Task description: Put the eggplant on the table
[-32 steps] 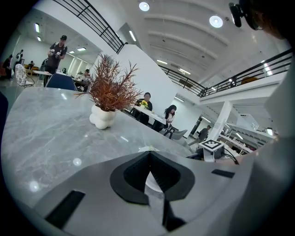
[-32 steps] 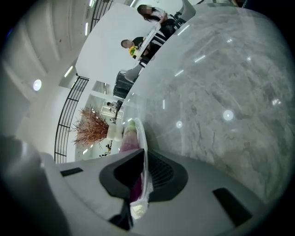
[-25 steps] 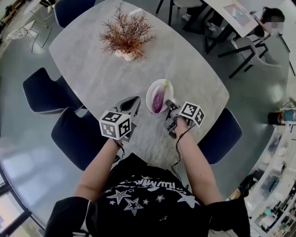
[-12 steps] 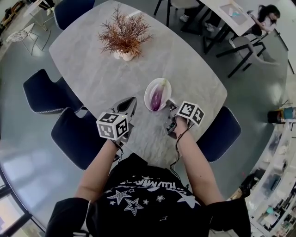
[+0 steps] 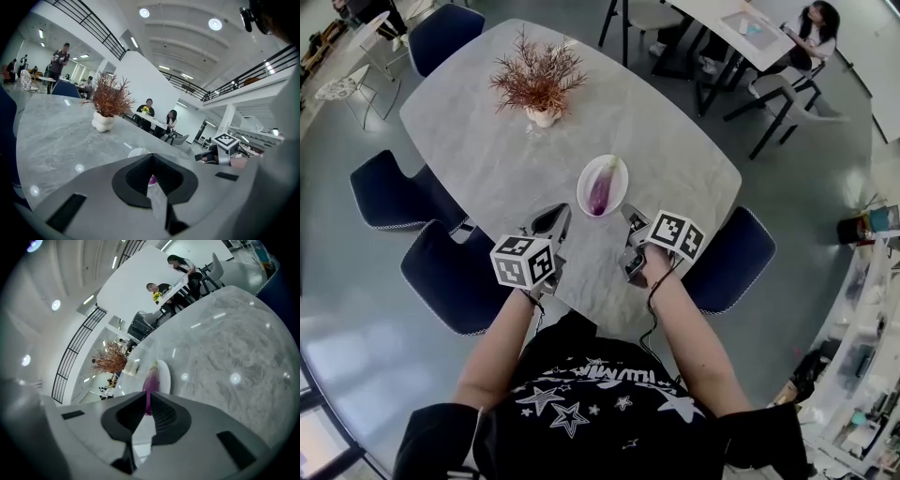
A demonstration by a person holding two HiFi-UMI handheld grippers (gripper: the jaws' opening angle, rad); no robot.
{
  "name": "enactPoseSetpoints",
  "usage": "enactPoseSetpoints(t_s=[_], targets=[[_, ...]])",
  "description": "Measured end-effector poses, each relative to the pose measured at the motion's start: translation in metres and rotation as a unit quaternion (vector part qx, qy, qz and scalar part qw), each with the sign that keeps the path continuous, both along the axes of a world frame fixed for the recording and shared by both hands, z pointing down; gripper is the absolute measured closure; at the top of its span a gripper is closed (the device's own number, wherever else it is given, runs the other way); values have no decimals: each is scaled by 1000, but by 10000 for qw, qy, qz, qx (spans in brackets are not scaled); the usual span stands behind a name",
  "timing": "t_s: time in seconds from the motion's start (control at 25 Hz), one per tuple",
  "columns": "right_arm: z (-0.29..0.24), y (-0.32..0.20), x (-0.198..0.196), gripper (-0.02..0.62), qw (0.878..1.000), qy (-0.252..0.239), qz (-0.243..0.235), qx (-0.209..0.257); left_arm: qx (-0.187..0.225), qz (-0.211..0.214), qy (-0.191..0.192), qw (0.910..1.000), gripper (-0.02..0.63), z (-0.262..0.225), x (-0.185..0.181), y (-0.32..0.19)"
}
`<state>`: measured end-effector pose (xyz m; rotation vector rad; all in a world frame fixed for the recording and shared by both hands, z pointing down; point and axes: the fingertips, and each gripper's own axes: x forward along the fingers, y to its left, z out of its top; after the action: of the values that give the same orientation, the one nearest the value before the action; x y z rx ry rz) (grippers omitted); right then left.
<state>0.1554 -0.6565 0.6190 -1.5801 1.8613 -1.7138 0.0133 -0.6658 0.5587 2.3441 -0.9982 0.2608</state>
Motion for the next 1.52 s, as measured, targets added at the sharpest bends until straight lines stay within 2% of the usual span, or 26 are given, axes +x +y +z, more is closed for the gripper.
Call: enactPoseSetpoints(t_s=[0.24,0.72,1.04,1.52], targets=[[-31,42,1,569,9991,-317,-29,268,104,50,-1,9999,598,-11,12,41],[-81,159,59,569,9975,-206,115,661,395,224,221,9987,598,-52,67,144],[-97,243,98,569,9968,-42,78,793,552,213,251,9979,598,-70,86,225],[-110,305,92,569,9929,-3,-262,1163,536,125,231,9982,598,-89,101,308]])
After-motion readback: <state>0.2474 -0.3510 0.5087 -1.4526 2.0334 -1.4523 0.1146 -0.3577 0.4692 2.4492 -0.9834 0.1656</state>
